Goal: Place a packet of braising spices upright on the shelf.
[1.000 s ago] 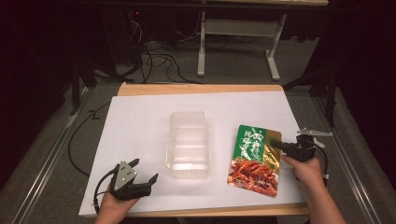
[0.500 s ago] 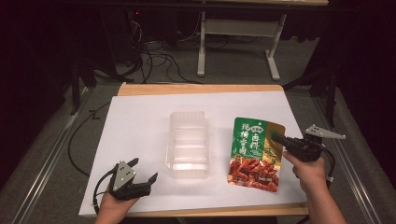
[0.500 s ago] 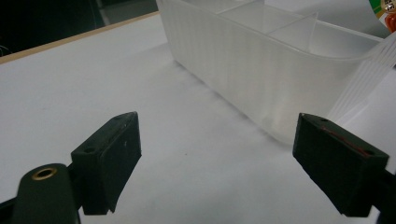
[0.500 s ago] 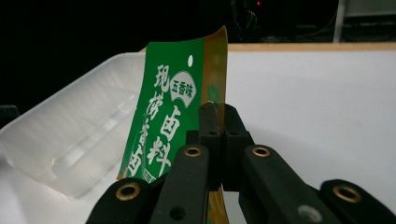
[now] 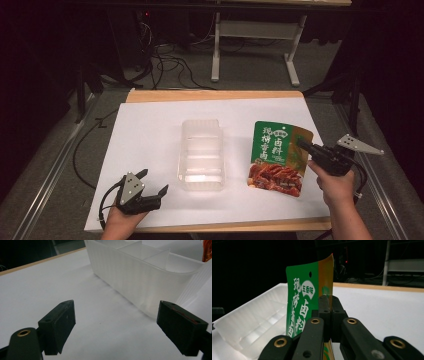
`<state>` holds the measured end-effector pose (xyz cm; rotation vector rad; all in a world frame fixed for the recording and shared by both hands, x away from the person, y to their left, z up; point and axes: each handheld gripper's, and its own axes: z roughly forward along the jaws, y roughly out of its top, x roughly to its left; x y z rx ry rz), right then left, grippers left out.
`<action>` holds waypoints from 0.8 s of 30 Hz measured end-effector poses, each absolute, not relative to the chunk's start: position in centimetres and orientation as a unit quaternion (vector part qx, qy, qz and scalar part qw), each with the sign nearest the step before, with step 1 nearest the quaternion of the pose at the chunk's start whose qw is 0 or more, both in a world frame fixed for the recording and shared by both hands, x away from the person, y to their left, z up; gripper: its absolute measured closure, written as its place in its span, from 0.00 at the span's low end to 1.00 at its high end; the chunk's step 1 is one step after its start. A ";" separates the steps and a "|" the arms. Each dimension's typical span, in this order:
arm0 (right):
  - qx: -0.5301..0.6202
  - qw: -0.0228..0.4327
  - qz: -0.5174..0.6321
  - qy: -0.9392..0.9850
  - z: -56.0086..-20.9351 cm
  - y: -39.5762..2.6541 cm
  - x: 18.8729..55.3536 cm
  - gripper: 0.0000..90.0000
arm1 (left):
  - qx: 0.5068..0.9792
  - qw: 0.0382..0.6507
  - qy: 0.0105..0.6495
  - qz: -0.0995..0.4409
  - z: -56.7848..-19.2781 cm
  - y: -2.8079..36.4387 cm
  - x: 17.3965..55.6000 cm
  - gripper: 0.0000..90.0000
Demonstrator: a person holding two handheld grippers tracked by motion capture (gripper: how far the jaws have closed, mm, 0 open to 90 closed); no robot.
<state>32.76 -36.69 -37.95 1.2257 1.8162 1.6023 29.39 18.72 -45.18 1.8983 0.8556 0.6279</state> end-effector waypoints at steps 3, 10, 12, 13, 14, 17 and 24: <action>0.439 0.222 0.584 0.646 -37.6 -36.9 32.5 1.00 | 0.773 0.464 0.347 0.257 -45.2 18.7 29.4 0.18; 0.438 0.239 0.592 0.633 -37.2 -37.1 32.2 1.00 | 0.772 0.466 0.349 0.257 -45.1 18.8 29.4 0.18; 0.439 0.243 0.593 0.630 -37.1 -37.2 32.1 1.00 | 0.772 0.466 0.348 0.257 -45.1 18.7 29.4 0.18; 0.439 0.245 0.594 0.628 -37.0 -37.3 32.1 1.00 | 0.772 0.466 0.348 0.257 -45.1 18.8 29.4 0.18; 0.438 0.248 0.595 0.627 -37.0 -37.3 32.0 1.00 | 0.772 0.466 0.348 0.257 -45.1 18.7 29.4 0.18; 0.439 0.253 0.595 0.624 -36.7 -37.4 31.9 1.00 | 0.772 0.466 0.348 0.257 -45.2 18.8 29.4 0.18; 0.431 0.265 0.599 0.621 -36.1 -37.2 31.6 1.00 | 0.771 0.467 0.347 0.257 -45.1 18.8 29.4 0.18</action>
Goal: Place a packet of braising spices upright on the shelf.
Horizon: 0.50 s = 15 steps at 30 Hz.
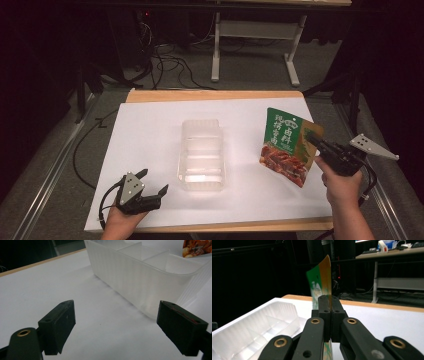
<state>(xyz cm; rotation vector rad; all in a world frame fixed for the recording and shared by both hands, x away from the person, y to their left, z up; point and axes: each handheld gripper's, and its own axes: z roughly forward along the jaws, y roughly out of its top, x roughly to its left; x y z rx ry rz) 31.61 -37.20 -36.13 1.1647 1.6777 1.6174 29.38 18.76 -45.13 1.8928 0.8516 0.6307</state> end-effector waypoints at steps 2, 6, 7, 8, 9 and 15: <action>0.427 0.269 0.598 0.622 -35.9 -37.0 31.5 1.00 | 0.771 0.468 0.347 0.257 -45.1 18.8 29.4 0.18; 0.415 0.286 0.599 0.622 -35.6 -36.8 31.3 1.00 | 0.769 0.469 0.348 0.260 -45.1 18.8 29.4 0.18; 0.416 0.288 0.599 0.620 -35.6 -36.8 31.2 1.00 | 0.769 0.470 0.348 0.260 -45.1 18.8 29.4 0.18; 0.414 0.289 0.599 0.621 -35.5 -36.8 31.2 1.00 | 0.769 0.469 0.347 0.260 -45.1 18.8 29.4 0.18; 0.414 0.293 0.599 0.620 -35.5 -36.8 31.2 1.00 | 0.769 0.469 0.347 0.260 -45.1 18.8 29.4 0.18; 0.414 0.303 0.602 0.612 -35.4 -37.0 31.1 1.00 | 0.769 0.469 0.347 0.260 -45.1 18.8 29.4 0.18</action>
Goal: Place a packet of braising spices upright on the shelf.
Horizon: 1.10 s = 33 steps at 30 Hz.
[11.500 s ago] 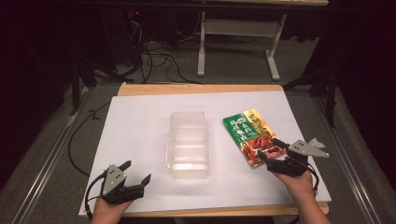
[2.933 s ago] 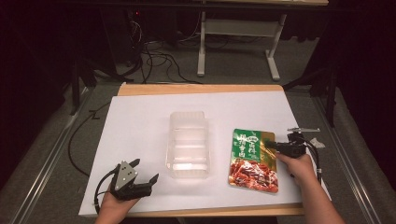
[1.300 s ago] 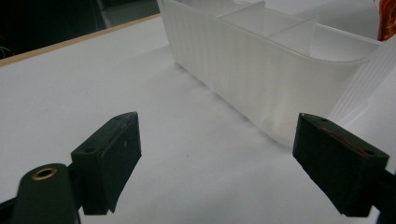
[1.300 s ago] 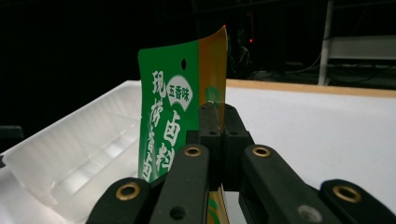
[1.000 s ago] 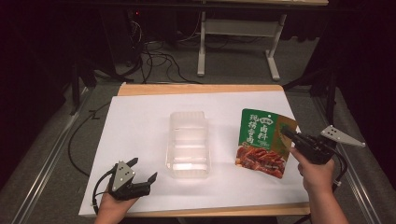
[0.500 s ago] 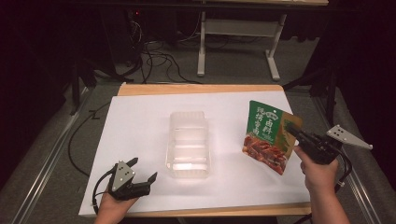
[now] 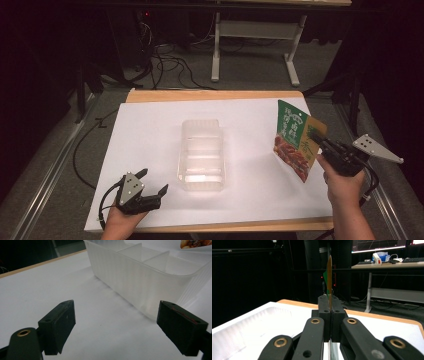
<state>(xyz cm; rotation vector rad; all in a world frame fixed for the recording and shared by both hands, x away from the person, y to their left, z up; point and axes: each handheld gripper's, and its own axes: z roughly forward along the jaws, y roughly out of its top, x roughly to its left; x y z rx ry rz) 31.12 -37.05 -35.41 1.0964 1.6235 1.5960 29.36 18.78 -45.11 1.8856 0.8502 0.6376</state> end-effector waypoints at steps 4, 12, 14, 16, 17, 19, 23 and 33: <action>0.411 0.305 0.603 0.612 -35.3 -37.0 31.1 1.00 | 0.769 0.470 0.346 0.260 -45.1 18.8 29.4 0.18; 0.401 0.307 0.606 0.615 -35.1 -36.7 31.0 1.00 | 0.768 0.470 0.347 0.262 -45.1 18.9 29.2 0.18; 0.400 0.305 0.608 0.614 -35.0 -36.5 31.0 1.00 | 0.768 0.470 0.348 0.261 -45.1 18.9 29.2 0.18; 0.396 0.307 0.609 0.615 -34.9 -36.2 31.0 1.00 | 0.768 0.470 0.348 0.263 -45.0 18.9 29.2 0.18; 0.395 0.307 0.609 0.616 -34.8 -36.1 31.0 1.00 | 0.768 0.470 0.348 0.263 -45.1 18.9 29.2 0.18; 0.390 0.306 0.613 0.615 -34.7 -35.8 31.1 1.00 | 0.768 0.469 0.348 0.263 -45.1 18.9 29.2 0.18; 0.380 0.302 0.618 0.619 -34.3 -34.9 31.3 1.00 | 0.767 0.470 0.349 0.263 -45.1 18.9 29.2 0.18; 0.347 0.281 0.631 0.634 -33.4 -31.2 32.5 1.00 | 0.767 0.470 0.350 0.262 -45.1 19.1 29.2 0.18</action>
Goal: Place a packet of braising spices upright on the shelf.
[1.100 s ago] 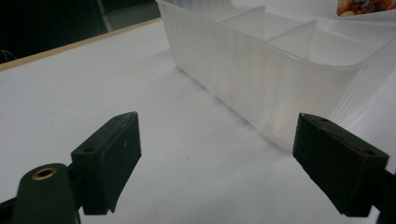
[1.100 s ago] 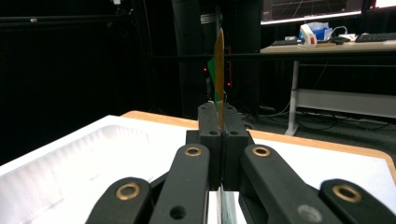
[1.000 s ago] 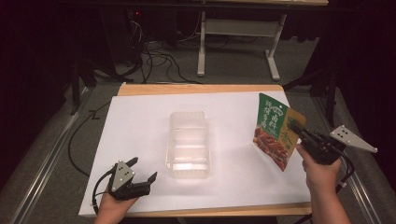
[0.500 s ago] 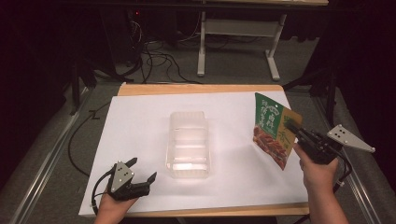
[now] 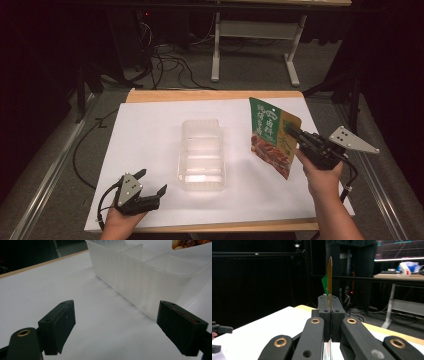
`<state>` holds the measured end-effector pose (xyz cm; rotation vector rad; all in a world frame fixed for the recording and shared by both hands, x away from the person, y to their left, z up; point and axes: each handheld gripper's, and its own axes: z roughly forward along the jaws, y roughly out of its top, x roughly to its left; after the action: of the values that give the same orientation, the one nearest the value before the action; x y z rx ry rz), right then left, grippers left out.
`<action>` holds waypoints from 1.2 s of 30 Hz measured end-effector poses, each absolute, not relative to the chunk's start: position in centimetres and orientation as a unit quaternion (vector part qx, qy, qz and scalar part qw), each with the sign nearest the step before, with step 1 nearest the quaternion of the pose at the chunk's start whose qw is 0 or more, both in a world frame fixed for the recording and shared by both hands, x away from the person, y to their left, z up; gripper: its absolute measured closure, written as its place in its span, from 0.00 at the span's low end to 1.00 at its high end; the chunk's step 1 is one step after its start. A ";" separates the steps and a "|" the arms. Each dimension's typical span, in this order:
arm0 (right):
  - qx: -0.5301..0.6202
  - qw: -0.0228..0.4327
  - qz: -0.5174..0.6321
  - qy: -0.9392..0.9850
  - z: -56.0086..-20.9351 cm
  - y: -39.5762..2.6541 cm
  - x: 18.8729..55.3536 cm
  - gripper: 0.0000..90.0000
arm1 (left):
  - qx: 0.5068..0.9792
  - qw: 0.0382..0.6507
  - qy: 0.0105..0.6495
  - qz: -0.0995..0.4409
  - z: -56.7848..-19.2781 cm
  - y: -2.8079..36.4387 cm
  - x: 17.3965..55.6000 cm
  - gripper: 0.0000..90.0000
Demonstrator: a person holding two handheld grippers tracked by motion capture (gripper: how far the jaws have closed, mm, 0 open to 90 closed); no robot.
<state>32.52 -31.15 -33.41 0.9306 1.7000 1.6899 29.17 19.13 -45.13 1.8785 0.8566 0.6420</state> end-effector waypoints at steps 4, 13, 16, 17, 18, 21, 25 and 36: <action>0.337 0.272 0.641 0.633 -33.1 -29.8 33.3 1.00 | 0.766 0.471 0.350 0.262 -45.1 19.2 29.1 0.18; 0.312 0.257 0.655 0.638 -32.1 -27.0 34.6 1.00 | 0.764 0.472 0.352 0.263 -45.1 19.5 28.9 0.18; 0.303 0.253 0.660 0.640 -31.8 -26.1 35.0 1.00 | 0.764 0.471 0.352 0.266 -45.1 19.5 28.8 0.18; 0.300 0.252 0.660 0.641 -31.7 -25.9 35.1 1.00 | 0.764 0.470 0.352 0.266 -45.1 19.6 28.7 0.18; 0.297 0.252 0.661 0.641 -31.6 -25.6 35.1 1.00 | 0.763 0.470 0.354 0.266 -45.1 19.6 28.7 0.18; 0.289 0.248 0.667 0.641 -31.3 -25.0 35.3 1.00 | 0.762 0.470 0.357 0.268 -45.1 19.9 28.5 0.18; 0.278 0.239 0.676 0.640 -31.0 -24.1 35.5 1.00 | 0.759 0.469 0.361 0.270 -45.1 20.2 28.2 0.18; 0.252 0.216 0.686 0.647 -31.7 -20.5 37.4 1.00 | 0.756 0.469 0.368 0.272 -45.1 20.7 27.7 0.18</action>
<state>37.38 -20.47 -31.67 0.6984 1.7944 1.9010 27.67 20.68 -45.11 1.8529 0.9021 0.6663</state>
